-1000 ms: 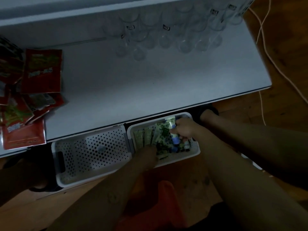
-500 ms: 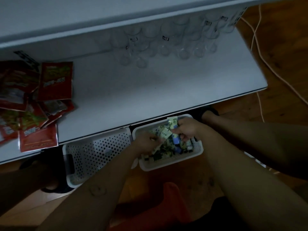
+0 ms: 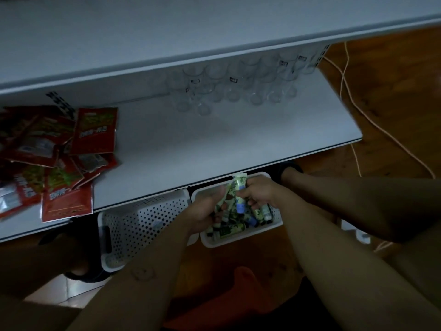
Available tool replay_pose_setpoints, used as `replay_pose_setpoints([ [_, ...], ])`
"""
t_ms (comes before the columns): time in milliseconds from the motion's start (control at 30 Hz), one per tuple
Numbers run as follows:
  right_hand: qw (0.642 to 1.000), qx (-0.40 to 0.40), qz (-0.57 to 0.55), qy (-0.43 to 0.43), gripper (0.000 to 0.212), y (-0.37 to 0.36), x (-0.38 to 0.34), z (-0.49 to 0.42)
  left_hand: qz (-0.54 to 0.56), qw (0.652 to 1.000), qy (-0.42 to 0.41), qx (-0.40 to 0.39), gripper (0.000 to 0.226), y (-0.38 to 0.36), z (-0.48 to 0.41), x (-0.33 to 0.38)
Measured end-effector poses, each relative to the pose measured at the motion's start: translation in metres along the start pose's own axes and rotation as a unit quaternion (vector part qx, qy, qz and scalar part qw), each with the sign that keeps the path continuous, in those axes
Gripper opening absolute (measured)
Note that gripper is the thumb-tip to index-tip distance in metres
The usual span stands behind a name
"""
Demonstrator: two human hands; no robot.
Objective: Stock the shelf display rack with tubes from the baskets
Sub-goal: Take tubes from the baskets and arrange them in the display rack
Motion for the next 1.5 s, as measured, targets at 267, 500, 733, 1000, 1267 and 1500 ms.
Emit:
replay_pose_setpoints([
  [267,1.0,0.013,-0.018,0.018,0.031,0.008,-0.005,-0.005,-0.017,0.999,-0.005,0.042,0.035,0.022,-0.003,-0.003],
  [500,1.0,-0.013,-0.021,0.0,0.016,-0.002,0.005,-0.015,-0.18,0.976,-0.051,0.11,0.036,0.027,-0.007,-0.005],
  [733,0.998,-0.005,-0.048,0.03,0.019,0.006,-0.009,-0.009,-0.234,0.962,-0.103,0.096,0.029,0.013,-0.009,0.025],
  [1000,0.989,0.006,-0.035,0.145,0.016,0.024,-0.089,0.056,-0.293,0.929,-0.207,0.091,0.03,-0.003,0.041,0.125],
  [1267,0.952,0.035,0.118,0.28,0.019,0.036,-0.182,0.171,-0.362,0.865,-0.341,0.072,0.029,-0.033,0.147,0.251],
  [1500,0.886,0.13,0.115,0.43,0.027,0.052,-0.269,0.268,-0.345,0.794,-0.473,0.166,0.019,-0.039,0.23,0.343],
])
Point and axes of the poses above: each hand's wrist, its own z-axis away from the middle knuckle, its own y-axis out of the back of the hand, x = y × z, the point moved 8 cm from there along -z, towards the middle knuckle, and after that the axes turned 5 degrees about -y, right-handed, at the moved point
